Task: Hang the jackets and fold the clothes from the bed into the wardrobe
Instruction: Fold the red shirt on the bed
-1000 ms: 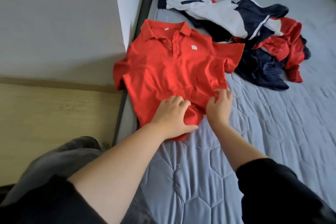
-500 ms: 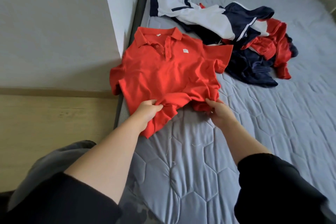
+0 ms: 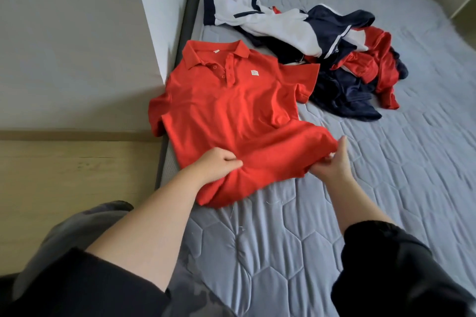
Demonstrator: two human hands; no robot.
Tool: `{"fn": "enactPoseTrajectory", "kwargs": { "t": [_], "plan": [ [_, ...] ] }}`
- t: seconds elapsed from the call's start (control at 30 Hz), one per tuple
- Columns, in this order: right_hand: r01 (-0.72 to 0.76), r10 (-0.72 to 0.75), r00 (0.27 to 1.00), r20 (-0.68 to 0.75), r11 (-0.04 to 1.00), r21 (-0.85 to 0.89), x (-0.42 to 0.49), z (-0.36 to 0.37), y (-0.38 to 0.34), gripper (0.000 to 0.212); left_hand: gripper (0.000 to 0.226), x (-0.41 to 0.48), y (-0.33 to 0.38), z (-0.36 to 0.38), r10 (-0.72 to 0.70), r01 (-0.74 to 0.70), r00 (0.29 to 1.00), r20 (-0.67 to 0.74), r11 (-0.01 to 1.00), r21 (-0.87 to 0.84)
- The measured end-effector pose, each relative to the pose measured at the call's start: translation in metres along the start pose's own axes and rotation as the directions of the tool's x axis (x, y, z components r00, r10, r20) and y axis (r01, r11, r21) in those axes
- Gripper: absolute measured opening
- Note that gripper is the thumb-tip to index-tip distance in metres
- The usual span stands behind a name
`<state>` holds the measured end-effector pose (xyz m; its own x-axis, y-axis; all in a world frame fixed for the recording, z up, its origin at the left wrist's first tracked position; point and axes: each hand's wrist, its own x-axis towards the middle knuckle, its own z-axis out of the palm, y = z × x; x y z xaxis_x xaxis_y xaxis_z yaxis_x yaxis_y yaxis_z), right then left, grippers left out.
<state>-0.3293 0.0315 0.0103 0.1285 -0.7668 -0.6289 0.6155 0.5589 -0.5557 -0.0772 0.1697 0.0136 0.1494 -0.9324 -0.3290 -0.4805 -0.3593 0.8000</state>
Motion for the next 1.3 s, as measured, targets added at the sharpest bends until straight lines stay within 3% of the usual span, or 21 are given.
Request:
{"fn": "enactPoseTrajectory", "kwargs": {
  "t": [0.07, 0.17, 0.27, 0.33, 0.37, 0.43, 0.5, 0.57, 0.7, 0.77, 0.83, 0.9, 0.97, 1.03, 1.07, 1.1, 1.13, 1.2, 1.23, 1.27, 1.3],
  "plan": [
    [-0.033, 0.040, 0.998, 0.056, 0.991, -0.126, -0.005, -0.010, 0.022, 0.074, 0.019, -0.006, 0.001, 0.016, 0.057, -0.070, 0.997, 0.051, 0.947, 0.313],
    [-0.154, 0.180, 0.982, 0.056, 0.938, -0.309, -0.020, -0.013, 0.047, 0.061, 0.026, -0.015, 0.006, 0.031, 0.243, -0.141, 0.961, -0.128, 0.837, 0.529],
    [-0.151, 0.155, 0.987, -0.031, 0.869, -0.472, -0.026, -0.017, 0.056, 0.040, 0.015, -0.026, 0.020, 0.031, 0.550, -0.328, 0.803, -0.231, 0.731, 0.599],
    [-0.086, 0.083, 0.996, -0.026, 0.899, -0.429, -0.031, -0.016, 0.053, 0.028, 0.018, -0.034, 0.025, 0.039, 0.711, -0.468, 0.685, -0.158, 0.596, 0.653],
    [-0.066, 0.060, 0.998, -0.030, 0.924, -0.377, -0.034, -0.013, 0.049, 0.024, 0.025, -0.037, 0.025, 0.046, 0.721, -0.482, 0.687, -0.086, 0.542, 0.688],
    [-0.067, 0.047, 0.996, -0.076, 0.956, -0.284, -0.040, -0.007, 0.044, 0.015, 0.039, -0.040, 0.022, 0.062, 0.573, -0.393, 0.819, 0.027, 0.526, 0.754],
    [-0.077, 0.045, 0.990, -0.133, 0.966, -0.245, -0.048, -0.002, 0.044, 0.005, 0.049, -0.041, 0.016, 0.074, 0.397, -0.229, 0.918, 0.021, 0.486, 0.844],
    [-0.087, 0.042, 0.981, -0.187, 0.967, -0.239, -0.052, 0.002, 0.045, 0.019, 0.046, -0.041, 0.014, 0.078, 0.348, -0.138, 0.937, -0.029, 0.445, 0.885],
    [-0.068, 0.015, 0.974, -0.228, 0.972, -0.226, -0.060, 0.002, 0.045, 0.029, 0.036, -0.039, 0.012, 0.064, 0.363, -0.110, 0.926, -0.105, 0.524, 0.845],
    [-0.034, -0.034, 0.972, -0.231, 0.959, -0.283, -0.064, 0.002, 0.046, 0.029, 0.028, -0.038, 0.014, 0.052, 0.314, -0.119, 0.941, -0.125, 0.655, 0.746],
    [0.028, -0.119, 0.966, -0.229, 0.931, -0.365, -0.065, -0.001, 0.047, 0.028, 0.020, -0.038, 0.020, 0.036, 0.190, -0.109, 0.976, -0.110, 0.856, 0.506],
    [0.072, -0.204, 0.952, -0.228, 0.874, -0.481, -0.065, -0.007, 0.046, 0.025, 0.026, -0.035, 0.026, 0.023, 0.058, -0.064, 0.997, 0.042, 0.981, 0.181],
    [0.040, -0.256, 0.947, -0.193, 0.693, -0.720, -0.066, -0.017, 0.044, 0.017, 0.028, -0.038, 0.032, 0.015, -0.039, 0.026, 0.957, 0.286, 0.999, 0.048],
    [-0.091, -0.142, 0.979, -0.144, 0.324, -0.942, -0.069, -0.029, 0.041, 0.008, 0.023, -0.044, 0.033, 0.017, -0.219, 0.176, 0.809, 0.546, 0.976, 0.130],
    [-0.150, -0.034, 0.987, -0.157, 0.160, -0.976, -0.070, -0.034, 0.039, 0.012, 0.025, -0.044, 0.030, 0.020, -0.280, 0.193, 0.749, 0.600, 0.959, 0.206],
    [-0.184, 0.038, 0.983, -0.182, 0.047, -0.982, -0.070, -0.038, 0.036, 0.021, 0.025, -0.044, 0.027, 0.024, -0.287, 0.160, 0.759, 0.584, 0.952, 0.260],
    [-0.182, 0.021, 0.983, -0.182, -0.013, -0.983, -0.069, -0.041, 0.033, 0.029, 0.024, -0.043, 0.023, 0.027, -0.242, 0.099, 0.830, 0.503, 0.951, 0.294],
    [-0.103, -0.280, 0.956, -0.083, -0.058, -0.993, -0.060, -0.045, 0.025, 0.042, 0.024, -0.039, 0.018, 0.027, -0.073, -0.012, 0.974, 0.217, 0.930, 0.367],
    [-0.031, -0.463, 0.886, -0.026, -0.002, -1.000, -0.054, -0.044, 0.021, 0.047, 0.025, -0.036, 0.015, 0.025, 0.004, -0.032, 0.998, 0.070, 0.912, 0.409],
    [0.043, -0.581, 0.813, -0.037, 0.123, -0.992, -0.051, -0.042, 0.018, 0.052, 0.026, -0.033, 0.011, 0.023, 0.052, -0.028, 0.998, -0.043, 0.899, 0.438],
    [0.082, -0.590, 0.799, -0.117, 0.299, -0.951, -0.046, -0.037, 0.015, 0.057, 0.027, -0.030, 0.006, 0.023, 0.076, -0.016, 0.991, -0.113, 0.890, 0.456]
  ]
}}
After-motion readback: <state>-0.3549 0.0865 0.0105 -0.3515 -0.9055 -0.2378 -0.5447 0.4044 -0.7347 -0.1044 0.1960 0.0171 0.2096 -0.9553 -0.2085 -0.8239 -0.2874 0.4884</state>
